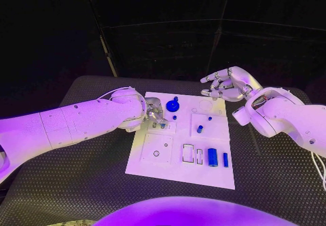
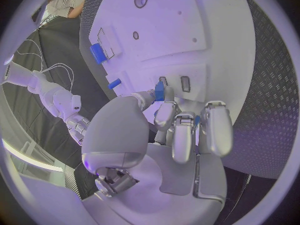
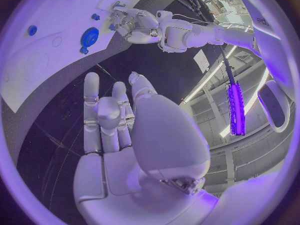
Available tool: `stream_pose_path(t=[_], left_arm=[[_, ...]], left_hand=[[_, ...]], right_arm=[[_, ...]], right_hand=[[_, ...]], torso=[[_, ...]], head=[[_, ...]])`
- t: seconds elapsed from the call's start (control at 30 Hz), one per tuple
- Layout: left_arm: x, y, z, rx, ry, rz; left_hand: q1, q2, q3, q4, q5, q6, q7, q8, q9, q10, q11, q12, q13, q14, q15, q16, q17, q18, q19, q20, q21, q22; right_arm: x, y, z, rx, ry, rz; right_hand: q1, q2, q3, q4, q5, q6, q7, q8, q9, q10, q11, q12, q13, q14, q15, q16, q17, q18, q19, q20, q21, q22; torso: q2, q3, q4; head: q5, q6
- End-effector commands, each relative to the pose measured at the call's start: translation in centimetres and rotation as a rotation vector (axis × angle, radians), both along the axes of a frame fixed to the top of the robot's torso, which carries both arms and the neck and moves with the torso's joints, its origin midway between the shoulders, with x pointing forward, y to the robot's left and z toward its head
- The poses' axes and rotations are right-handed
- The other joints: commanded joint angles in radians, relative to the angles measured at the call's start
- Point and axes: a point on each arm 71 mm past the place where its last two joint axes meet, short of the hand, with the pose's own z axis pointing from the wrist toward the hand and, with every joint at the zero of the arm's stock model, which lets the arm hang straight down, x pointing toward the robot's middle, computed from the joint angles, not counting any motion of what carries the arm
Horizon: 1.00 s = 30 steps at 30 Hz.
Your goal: Assemble the parts on the task board
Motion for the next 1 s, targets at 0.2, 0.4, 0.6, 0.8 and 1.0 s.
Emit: stream_pose_path(t=[0.2, 0.4, 0.6, 0.8, 1.0], left_arm=[[0.09, 0.02, -0.18, 0.048, -0.004, -0.020], [0.08, 0.02, -0.29, 0.054, 0.000, -0.023], [0.08, 0.07, -0.42, 0.061, 0.008, -0.026], [-0.01, 0.10, -0.53, 0.070, 0.021, -0.036], [-0.16, 0.06, -0.62, 0.075, 0.030, -0.045]], left_hand=[[0.001, 0.010, 0.117, -0.111, 0.001, 0.002, -0.007, 0.006, 0.002, -0.007, 0.002, -0.002, -0.001, 0.100, -0.003, 0.003, 0.263, -0.005, 0.000, -0.006, -0.003, 0.000], [-0.001, 0.009, 0.117, -0.112, 0.001, 0.002, -0.007, 0.007, 0.002, -0.006, 0.002, -0.001, 0.000, 0.100, -0.003, 0.003, 0.263, -0.005, 0.000, -0.006, -0.004, 0.000], [-0.004, 0.007, 0.117, -0.113, 0.001, 0.003, -0.007, 0.008, 0.003, -0.006, 0.002, -0.001, 0.000, 0.100, -0.003, 0.003, 0.263, -0.005, 0.000, -0.006, -0.003, 0.000], [-0.008, 0.003, 0.115, -0.114, 0.001, 0.003, -0.008, 0.009, 0.005, -0.005, 0.001, 0.001, 0.002, 0.100, -0.003, 0.003, 0.263, -0.005, 0.000, -0.006, -0.003, 0.001], [-0.012, 0.002, 0.114, -0.114, 0.001, 0.005, -0.008, 0.011, 0.005, -0.002, 0.001, 0.004, 0.005, 0.100, -0.003, 0.003, 0.263, -0.005, 0.000, -0.006, -0.004, 0.000]], right_arm=[[0.01, 0.16, 0.14, 0.004, -0.004, 0.009], [0.02, 0.20, 0.13, 0.004, -0.004, 0.010], [0.06, 0.25, 0.11, 0.004, -0.004, 0.011], [0.07, 0.25, 0.10, 0.004, -0.003, 0.010], [0.07, 0.25, 0.09, 0.003, -0.002, 0.010]], right_hand=[[0.003, -0.002, 0.000, 0.005, 0.004, -0.007, 0.002, 0.002, -0.001, -0.003, 0.000, -0.004, -0.002, -0.007, 0.001, -0.005, -0.001, 0.004, 0.006, 0.000, -0.006, -0.001], [0.003, -0.002, 0.000, 0.005, 0.004, -0.007, 0.002, 0.002, -0.001, -0.003, 0.000, -0.004, -0.002, -0.007, 0.001, -0.005, -0.001, 0.004, 0.006, 0.000, -0.006, -0.001], [0.003, -0.002, 0.000, 0.005, 0.004, -0.007, 0.002, 0.002, -0.001, -0.003, 0.000, -0.004, -0.002, -0.007, 0.001, -0.005, -0.001, 0.004, 0.006, 0.000, -0.006, -0.001], [0.003, 0.000, 0.001, 0.006, 0.004, -0.008, 0.002, 0.002, -0.001, -0.004, 0.000, -0.004, -0.002, -0.008, 0.001, -0.006, -0.002, 0.004, 0.005, 0.000, -0.007, -0.001], [0.003, 0.000, 0.001, 0.006, 0.004, -0.008, 0.002, 0.002, -0.001, -0.004, 0.000, -0.004, -0.002, -0.008, 0.001, -0.006, -0.002, 0.004, 0.005, 0.000, -0.007, -0.001]], torso=[[0.001, 0.0005, 0.0003], [0.000, 0.0003, 0.0008], [0.000, 0.0008, 0.0010], [0.000, 0.0004, 0.0006], [0.000, 0.0005, 0.0012]], head=[[-0.001, -0.001], [-0.001, -0.004], [0.003, -0.002], [0.002, -0.007], [0.002, -0.008]])
